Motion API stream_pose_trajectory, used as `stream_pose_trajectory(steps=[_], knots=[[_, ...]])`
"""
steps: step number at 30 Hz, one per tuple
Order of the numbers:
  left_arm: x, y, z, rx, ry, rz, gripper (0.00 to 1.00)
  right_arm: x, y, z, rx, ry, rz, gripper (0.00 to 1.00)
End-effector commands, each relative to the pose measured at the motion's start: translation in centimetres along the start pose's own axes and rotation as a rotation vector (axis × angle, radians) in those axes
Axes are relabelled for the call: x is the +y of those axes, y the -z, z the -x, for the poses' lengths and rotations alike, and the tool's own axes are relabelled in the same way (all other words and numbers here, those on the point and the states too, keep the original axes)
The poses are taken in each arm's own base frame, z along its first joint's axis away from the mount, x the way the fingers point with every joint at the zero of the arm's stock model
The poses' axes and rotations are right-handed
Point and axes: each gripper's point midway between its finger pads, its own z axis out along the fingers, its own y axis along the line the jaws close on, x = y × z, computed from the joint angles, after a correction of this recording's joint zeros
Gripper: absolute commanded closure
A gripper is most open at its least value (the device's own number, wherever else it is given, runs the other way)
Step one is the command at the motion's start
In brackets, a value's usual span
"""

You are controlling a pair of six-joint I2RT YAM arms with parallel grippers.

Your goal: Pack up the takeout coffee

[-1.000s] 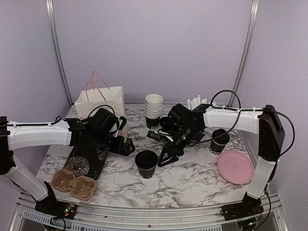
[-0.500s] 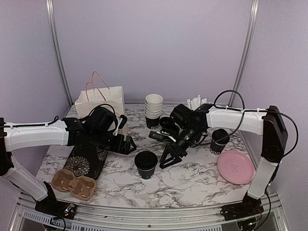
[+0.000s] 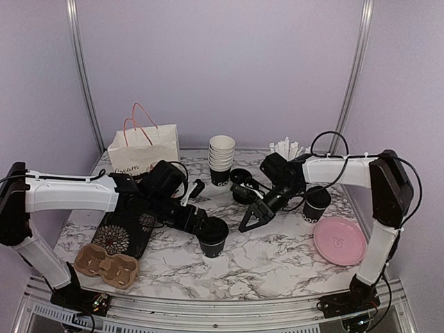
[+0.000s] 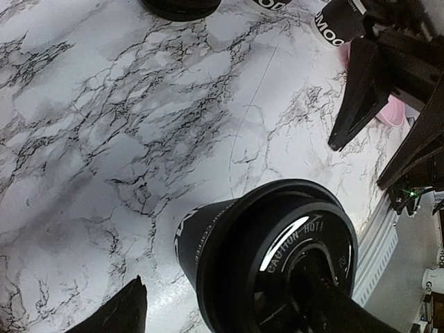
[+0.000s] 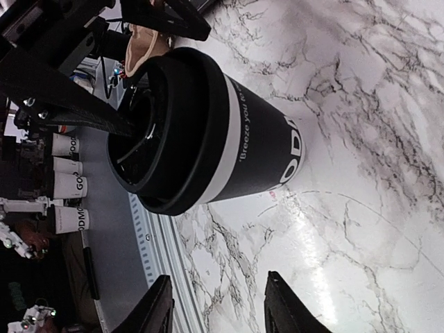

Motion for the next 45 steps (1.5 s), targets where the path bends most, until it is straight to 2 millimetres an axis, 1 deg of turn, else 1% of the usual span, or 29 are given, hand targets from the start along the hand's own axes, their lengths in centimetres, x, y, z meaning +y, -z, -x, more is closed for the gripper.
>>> stream_pose_trajectory(steps=[1,5,8,11,15,18,24,29,31,34,36,37,39,40,42,43,45], knots=[[-0.4,-0.5,0.2,0.007,-0.009,-0.013,0.21,1.9,-0.9,1.2,-0.012,-0.002,0.133,0.53],[-0.4,-1.1,-0.3,0.033,-0.005,-0.026,0.25,2.5,-2.2,1.0,0.022,0.006,0.161,0.48],[-0.2,-1.6,-0.9,0.057,-0.001,-0.028,0.27,2.9,-2.9,1.3,0.035,0.005,0.185,0.47],[0.0,-1.9,-1.2,0.068,0.001,-0.027,0.28,2.7,-3.2,1.6,0.038,-0.013,0.191,0.48],[0.0,-2.1,-1.5,0.074,0.001,-0.034,0.29,2.1,-3.7,1.8,0.045,-0.042,0.192,0.52],[0.0,-2.2,-1.6,0.078,-0.002,-0.036,0.29,1.8,-3.9,1.9,0.046,-0.056,0.196,0.57],[0.1,-2.8,-1.8,0.093,-0.012,-0.040,0.30,1.2,-4.4,2.0,0.050,-0.084,0.194,0.64],[0.4,-3.4,-2.1,0.108,-0.015,-0.045,0.30,-0.4,-5.2,1.7,0.063,-0.169,0.198,0.67],[0.7,-3.7,-2.3,0.113,-0.010,-0.043,0.31,-1.9,-5.6,1.3,0.064,-0.243,0.189,0.71],[1.5,-4.1,-2.8,0.126,0.006,-0.043,0.32,-5.0,-6.9,-0.4,0.093,-0.394,0.166,0.73],[1.9,-4.4,-3.2,0.138,0.018,-0.045,0.34,-6.0,-8.0,-1.7,0.123,-0.458,0.168,0.76],[2.0,-4.5,-3.3,0.142,0.018,-0.045,0.34,-6.2,-8.4,-2.0,0.135,-0.462,0.160,0.77],[2.2,-4.4,-3.4,0.145,0.024,-0.042,0.34,-5.8,-8.7,-1.8,0.140,-0.449,0.150,0.76],[2.2,-4.3,-3.4,0.142,0.024,-0.044,0.34,-5.4,-8.5,-1.4,0.134,-0.435,0.159,0.76],[2.2,-4.1,-3.2,0.136,0.024,-0.046,0.34,-4.6,-7.8,-0.1,0.112,-0.350,0.151,0.76],[2.1,-3.9,-3.0,0.128,0.020,-0.046,0.34,-4.0,-7.2,0.8,0.103,-0.293,0.131,0.76],[2.1,-3.6,-2.6,0.109,0.012,-0.040,0.31,-1.7,-6.0,2.6,0.073,-0.158,0.143,0.71]])
